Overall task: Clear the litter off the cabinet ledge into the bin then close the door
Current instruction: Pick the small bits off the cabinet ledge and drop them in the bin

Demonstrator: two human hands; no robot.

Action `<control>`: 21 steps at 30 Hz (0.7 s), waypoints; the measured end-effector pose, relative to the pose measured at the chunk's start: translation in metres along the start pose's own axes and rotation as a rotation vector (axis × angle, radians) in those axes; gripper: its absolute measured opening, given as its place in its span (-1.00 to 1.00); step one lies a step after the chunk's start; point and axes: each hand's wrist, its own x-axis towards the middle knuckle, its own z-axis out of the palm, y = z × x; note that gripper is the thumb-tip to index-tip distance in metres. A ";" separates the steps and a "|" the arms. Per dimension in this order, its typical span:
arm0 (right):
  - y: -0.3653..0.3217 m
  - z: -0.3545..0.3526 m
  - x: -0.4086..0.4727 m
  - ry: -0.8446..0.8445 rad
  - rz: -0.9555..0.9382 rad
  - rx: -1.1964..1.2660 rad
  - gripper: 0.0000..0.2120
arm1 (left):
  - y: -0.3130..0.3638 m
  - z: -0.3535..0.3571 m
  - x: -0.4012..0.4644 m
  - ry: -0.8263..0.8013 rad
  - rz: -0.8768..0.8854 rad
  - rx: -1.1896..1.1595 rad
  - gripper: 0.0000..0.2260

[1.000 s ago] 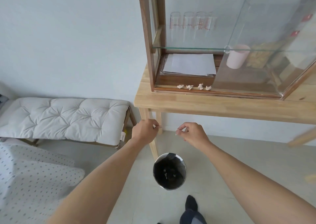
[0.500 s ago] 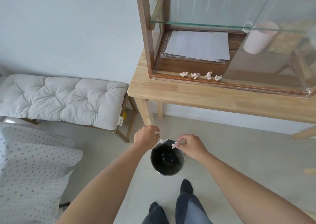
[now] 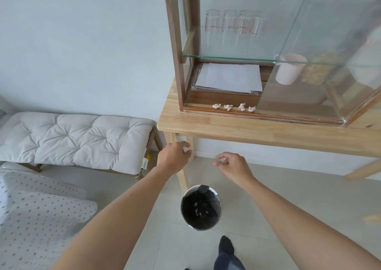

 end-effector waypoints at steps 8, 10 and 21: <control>-0.055 -0.050 0.002 0.160 -0.096 0.081 -0.81 | 0.027 -0.059 0.010 0.108 0.134 -0.005 -0.73; -0.064 -0.063 0.007 0.197 -0.105 0.086 -0.84 | 0.033 -0.068 0.017 0.116 0.145 -0.014 -0.72; -0.081 -0.110 0.072 0.253 -0.148 0.049 -0.79 | 0.077 -0.065 0.072 0.138 0.162 -0.039 -0.72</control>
